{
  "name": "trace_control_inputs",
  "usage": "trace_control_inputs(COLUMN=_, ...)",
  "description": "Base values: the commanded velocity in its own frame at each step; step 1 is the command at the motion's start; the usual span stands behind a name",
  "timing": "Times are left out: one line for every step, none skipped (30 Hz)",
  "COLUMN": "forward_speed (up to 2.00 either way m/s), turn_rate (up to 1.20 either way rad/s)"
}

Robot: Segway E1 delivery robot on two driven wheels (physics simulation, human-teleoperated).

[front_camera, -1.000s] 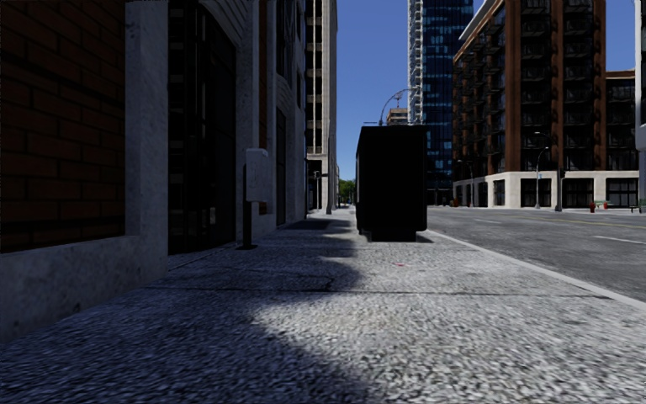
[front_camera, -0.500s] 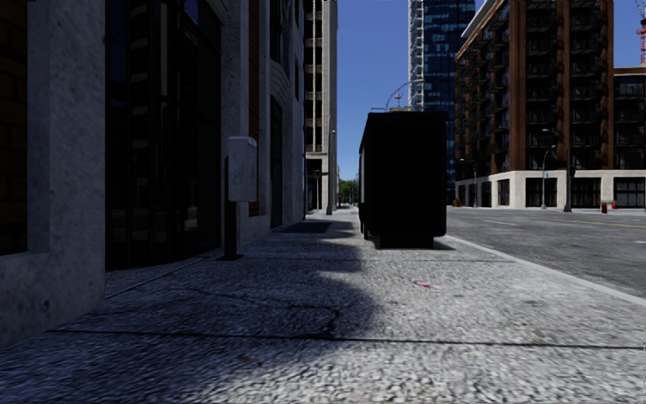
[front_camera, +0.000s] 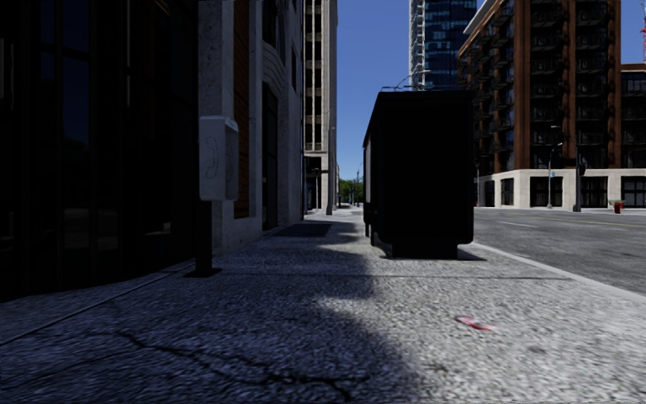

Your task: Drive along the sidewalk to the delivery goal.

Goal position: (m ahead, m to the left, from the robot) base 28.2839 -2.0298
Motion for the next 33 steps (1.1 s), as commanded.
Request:
trace_control_inputs(forward_speed=2.0, turn_rate=0.0)
trace_control_inputs(forward_speed=2.0, turn_rate=0.0)
trace_control_inputs(forward_speed=2.0, turn_rate=0.0)
trace_control_inputs(forward_speed=2.0, turn_rate=0.0)
trace_control_inputs(forward_speed=2.0, turn_rate=0.0)
trace_control_inputs(forward_speed=2.0, turn_rate=0.0)
trace_control_inputs(forward_speed=2.0, turn_rate=0.0)
trace_control_inputs(forward_speed=2.0, turn_rate=0.0)
trace_control_inputs(forward_speed=2.0, turn_rate=0.0)
trace_control_inputs(forward_speed=2.0, turn_rate=0.0)
trace_control_inputs(forward_speed=2.0, turn_rate=0.0)
trace_control_inputs(forward_speed=2.0, turn_rate=0.0)
trace_control_inputs(forward_speed=2.0, turn_rate=0.0)
trace_control_inputs(forward_speed=2.0, turn_rate=0.0)
trace_control_inputs(forward_speed=2.0, turn_rate=0.0)
trace_control_inputs(forward_speed=2.0, turn_rate=0.0)
trace_control_inputs(forward_speed=2.0, turn_rate=0.0)
trace_control_inputs(forward_speed=2.0, turn_rate=0.0)
trace_control_inputs(forward_speed=2.0, turn_rate=0.0)
trace_control_inputs(forward_speed=2.0, turn_rate=0.0)
trace_control_inputs(forward_speed=2.0, turn_rate=0.0)
trace_control_inputs(forward_speed=2.0, turn_rate=0.0)
trace_control_inputs(forward_speed=2.0, turn_rate=0.0)
trace_control_inputs(forward_speed=2.0, turn_rate=0.0)
trace_control_inputs(forward_speed=2.0, turn_rate=0.0)
trace_control_inputs(forward_speed=2.0, turn_rate=0.0)
trace_control_inputs(forward_speed=2.0, turn_rate=0.0)
trace_control_inputs(forward_speed=2.0, turn_rate=0.0)
trace_control_inputs(forward_speed=2.0, turn_rate=0.0)
trace_control_inputs(forward_speed=2.0, turn_rate=0.0)
trace_control_inputs(forward_speed=2.0, turn_rate=0.0)
trace_control_inputs(forward_speed=2.0, turn_rate=0.0)
trace_control_inputs(forward_speed=2.0, turn_rate=0.0)
